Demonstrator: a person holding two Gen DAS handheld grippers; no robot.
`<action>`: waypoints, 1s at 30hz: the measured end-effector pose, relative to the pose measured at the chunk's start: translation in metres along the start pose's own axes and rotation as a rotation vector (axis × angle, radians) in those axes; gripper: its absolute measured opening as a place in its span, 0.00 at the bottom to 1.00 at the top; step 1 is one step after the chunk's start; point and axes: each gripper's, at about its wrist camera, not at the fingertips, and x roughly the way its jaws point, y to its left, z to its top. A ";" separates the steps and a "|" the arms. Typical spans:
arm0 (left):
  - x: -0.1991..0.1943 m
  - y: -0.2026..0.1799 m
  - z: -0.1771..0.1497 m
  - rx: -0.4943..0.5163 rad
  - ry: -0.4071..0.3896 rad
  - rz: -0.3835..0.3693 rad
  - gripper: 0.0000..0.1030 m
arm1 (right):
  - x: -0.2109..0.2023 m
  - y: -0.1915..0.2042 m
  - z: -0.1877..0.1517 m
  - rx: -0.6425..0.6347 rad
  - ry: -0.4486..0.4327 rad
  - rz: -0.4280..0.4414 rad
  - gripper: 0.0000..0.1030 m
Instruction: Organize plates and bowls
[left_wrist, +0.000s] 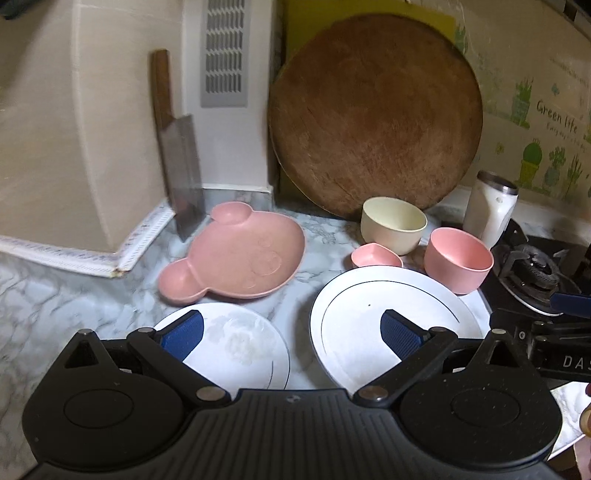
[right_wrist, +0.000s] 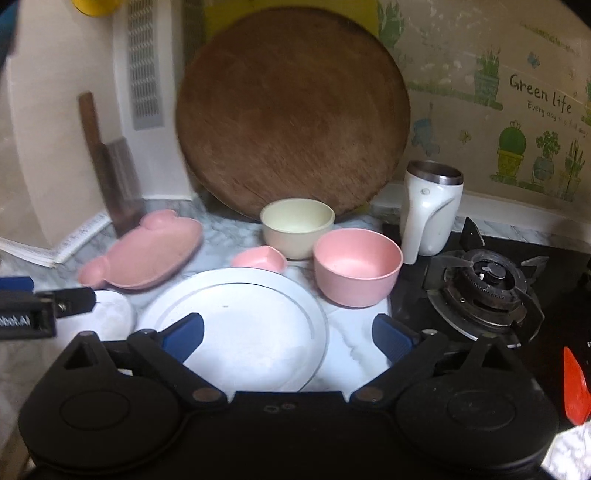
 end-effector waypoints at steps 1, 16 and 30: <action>0.008 0.000 0.003 0.009 0.006 -0.008 0.99 | 0.007 -0.003 0.001 0.002 0.015 -0.006 0.90; 0.112 -0.006 0.021 0.009 0.236 -0.070 0.62 | 0.092 -0.058 0.011 0.200 0.279 0.047 0.57; 0.141 0.002 0.022 -0.089 0.355 -0.159 0.25 | 0.104 -0.075 0.004 0.339 0.376 0.145 0.17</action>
